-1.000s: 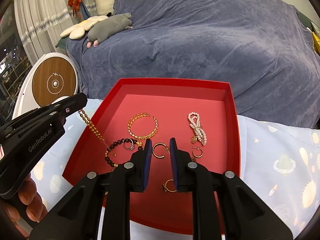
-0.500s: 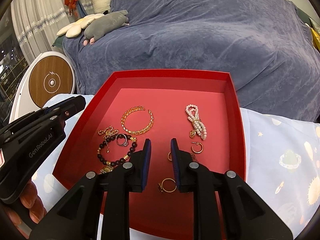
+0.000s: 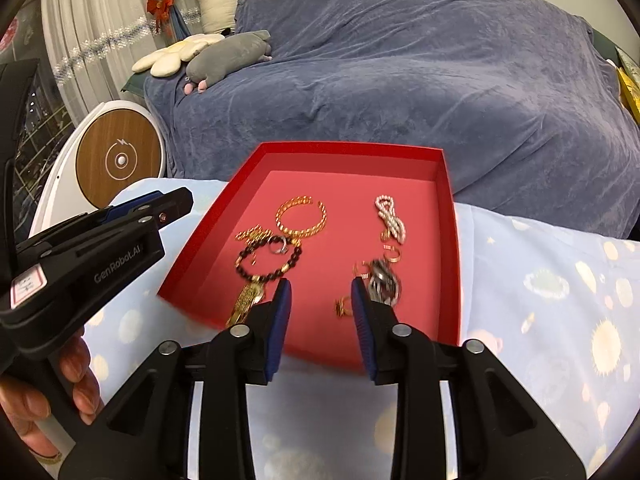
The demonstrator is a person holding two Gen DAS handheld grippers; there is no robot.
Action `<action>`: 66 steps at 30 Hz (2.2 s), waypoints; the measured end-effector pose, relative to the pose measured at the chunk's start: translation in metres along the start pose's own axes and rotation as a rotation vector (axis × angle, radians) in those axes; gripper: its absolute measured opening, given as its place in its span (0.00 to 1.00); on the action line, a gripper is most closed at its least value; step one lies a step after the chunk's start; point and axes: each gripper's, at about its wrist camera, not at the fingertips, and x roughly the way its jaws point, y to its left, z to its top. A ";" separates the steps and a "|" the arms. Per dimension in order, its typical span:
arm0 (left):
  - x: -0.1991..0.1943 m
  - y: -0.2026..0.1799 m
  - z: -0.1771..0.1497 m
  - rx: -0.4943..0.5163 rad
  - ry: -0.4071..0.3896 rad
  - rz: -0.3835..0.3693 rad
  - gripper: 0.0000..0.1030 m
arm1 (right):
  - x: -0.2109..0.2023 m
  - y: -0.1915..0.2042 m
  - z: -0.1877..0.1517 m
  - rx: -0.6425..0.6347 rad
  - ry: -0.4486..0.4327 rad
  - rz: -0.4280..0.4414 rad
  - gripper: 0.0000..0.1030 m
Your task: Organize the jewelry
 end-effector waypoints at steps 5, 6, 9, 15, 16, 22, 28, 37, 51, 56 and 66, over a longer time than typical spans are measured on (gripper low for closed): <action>-0.032 -0.003 -0.020 0.009 -0.002 0.014 0.44 | -0.032 0.011 -0.029 -0.009 0.008 -0.003 0.34; -0.039 -0.003 -0.025 0.010 -0.007 0.023 0.48 | -0.038 0.013 -0.033 -0.009 0.010 -0.002 0.35; -0.058 -0.002 -0.041 0.018 -0.018 0.048 0.53 | -0.055 0.019 -0.047 -0.011 0.006 0.007 0.41; -0.077 0.010 -0.073 -0.035 0.018 0.061 0.56 | -0.079 0.021 -0.079 0.006 0.001 -0.004 0.47; -0.078 0.012 -0.080 -0.035 0.027 0.069 0.56 | -0.081 0.020 -0.084 0.012 0.003 -0.007 0.47; -0.079 0.014 -0.102 -0.041 0.056 0.079 0.63 | -0.078 0.019 -0.095 0.030 0.021 -0.004 0.52; -0.079 0.012 -0.108 -0.016 0.045 0.097 0.72 | -0.072 0.021 -0.096 0.002 0.028 -0.023 0.56; -0.071 0.008 -0.113 -0.005 0.069 0.095 0.74 | -0.065 0.020 -0.094 -0.001 0.033 -0.043 0.61; -0.068 0.002 -0.122 0.018 0.091 0.097 0.75 | -0.061 0.023 -0.099 -0.012 0.035 -0.053 0.64; -0.066 -0.001 -0.124 0.026 0.100 0.102 0.75 | -0.060 0.024 -0.101 -0.014 0.038 -0.056 0.64; -0.066 -0.002 -0.124 0.025 0.106 0.102 0.75 | -0.059 0.025 -0.101 -0.011 0.041 -0.054 0.64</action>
